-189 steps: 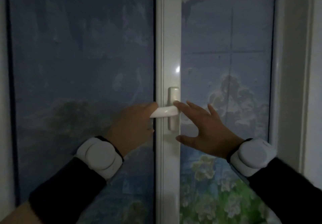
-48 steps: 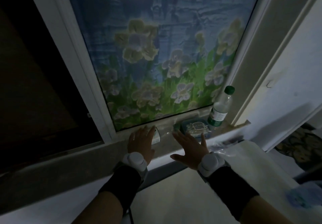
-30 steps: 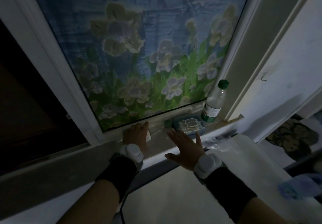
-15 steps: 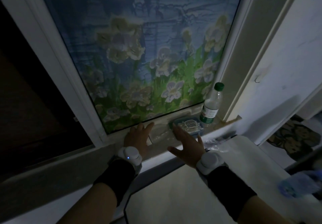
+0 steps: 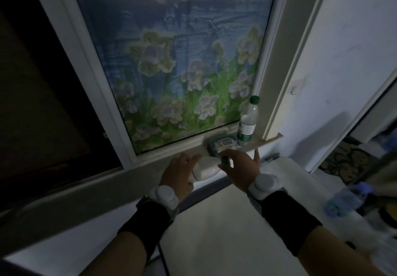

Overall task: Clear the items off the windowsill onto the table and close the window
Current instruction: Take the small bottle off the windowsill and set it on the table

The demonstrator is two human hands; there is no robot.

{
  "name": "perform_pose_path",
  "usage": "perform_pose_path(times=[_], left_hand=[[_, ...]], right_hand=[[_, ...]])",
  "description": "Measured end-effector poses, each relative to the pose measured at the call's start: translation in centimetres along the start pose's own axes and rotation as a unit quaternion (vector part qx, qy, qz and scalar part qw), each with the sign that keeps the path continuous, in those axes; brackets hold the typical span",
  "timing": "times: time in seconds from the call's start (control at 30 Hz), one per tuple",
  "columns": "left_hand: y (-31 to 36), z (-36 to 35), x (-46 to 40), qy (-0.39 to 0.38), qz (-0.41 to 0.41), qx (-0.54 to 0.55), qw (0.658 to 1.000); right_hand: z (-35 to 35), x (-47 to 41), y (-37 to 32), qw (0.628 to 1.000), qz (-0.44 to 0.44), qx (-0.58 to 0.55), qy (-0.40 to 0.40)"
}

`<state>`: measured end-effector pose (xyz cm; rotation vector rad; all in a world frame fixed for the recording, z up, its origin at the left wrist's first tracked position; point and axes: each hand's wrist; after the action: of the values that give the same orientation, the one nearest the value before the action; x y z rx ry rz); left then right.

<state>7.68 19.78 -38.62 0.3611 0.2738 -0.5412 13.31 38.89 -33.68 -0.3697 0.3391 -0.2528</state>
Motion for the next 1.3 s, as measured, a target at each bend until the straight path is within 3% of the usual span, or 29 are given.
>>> perform_pose_path(times=[0.33, 0.6, 0.67, 0.8, 1.3], left_hand=[[4.4, -1.2, 6.7, -0.055, 0.049, 0.036, 0.997], [6.6, -4.0, 10.7, -0.049, 0.007, 0.058, 0.997], [7.6, -5.3, 11.7, -0.085, -0.002, 0.035, 0.996], [7.7, -6.2, 12.4, -0.14, -0.018, -0.029, 0.99], [3.7, -7.5, 13.3, -0.198, 0.044, -0.056, 0.978]], right_hand=[[2.0, 6.1, 0.2, 0.998, 0.02, -0.012, -0.052], [0.1, 10.4, 1.3, 0.993, 0.1, 0.024, -0.051], [-0.8, 11.8, 3.1, 0.993, 0.086, 0.04, -0.063], [-2.0, 12.6, 4.2, 0.994, 0.073, 0.027, -0.072], [-3.1, 14.1, 4.4, 0.995, 0.059, 0.024, -0.082]])
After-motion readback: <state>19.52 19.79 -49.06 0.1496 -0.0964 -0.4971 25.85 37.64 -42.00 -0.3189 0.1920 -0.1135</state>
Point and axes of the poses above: each hand's wrist, its own x-axis away from the middle knuckle, its own z-axis out of the back of the hand, y = z × x, and after that the axes turned 14 degrees about y, right-handed
